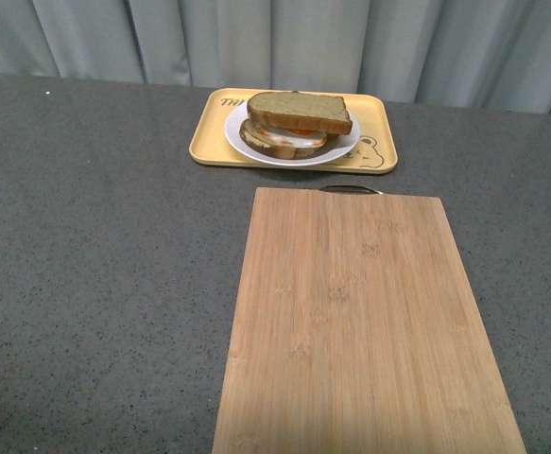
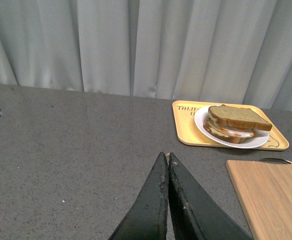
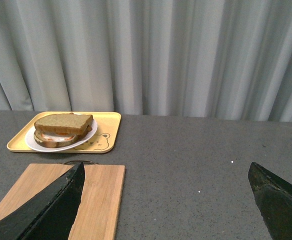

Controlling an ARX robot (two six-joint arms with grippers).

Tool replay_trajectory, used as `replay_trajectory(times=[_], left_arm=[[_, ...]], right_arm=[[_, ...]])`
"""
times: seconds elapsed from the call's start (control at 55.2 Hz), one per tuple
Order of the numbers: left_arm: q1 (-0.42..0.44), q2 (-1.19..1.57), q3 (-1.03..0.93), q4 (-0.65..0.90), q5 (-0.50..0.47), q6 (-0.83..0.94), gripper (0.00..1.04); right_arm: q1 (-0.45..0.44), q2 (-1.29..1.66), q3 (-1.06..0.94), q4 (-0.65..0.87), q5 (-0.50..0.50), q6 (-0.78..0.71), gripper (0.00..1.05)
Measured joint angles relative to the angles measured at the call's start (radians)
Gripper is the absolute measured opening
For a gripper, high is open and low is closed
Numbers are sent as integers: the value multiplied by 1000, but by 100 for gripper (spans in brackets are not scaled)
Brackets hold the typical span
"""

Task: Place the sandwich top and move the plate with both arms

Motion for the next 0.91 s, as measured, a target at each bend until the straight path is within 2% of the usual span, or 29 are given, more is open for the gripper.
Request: replay_trajectory(times=[0.453,0.905], left_arm=[[0,-230,0,-218,0,0,4],[0,-374,0,-361,0,0,4]], right_arm=[[0,0,0,0,0,0,95],[0,0,0,0,0,0,95]])
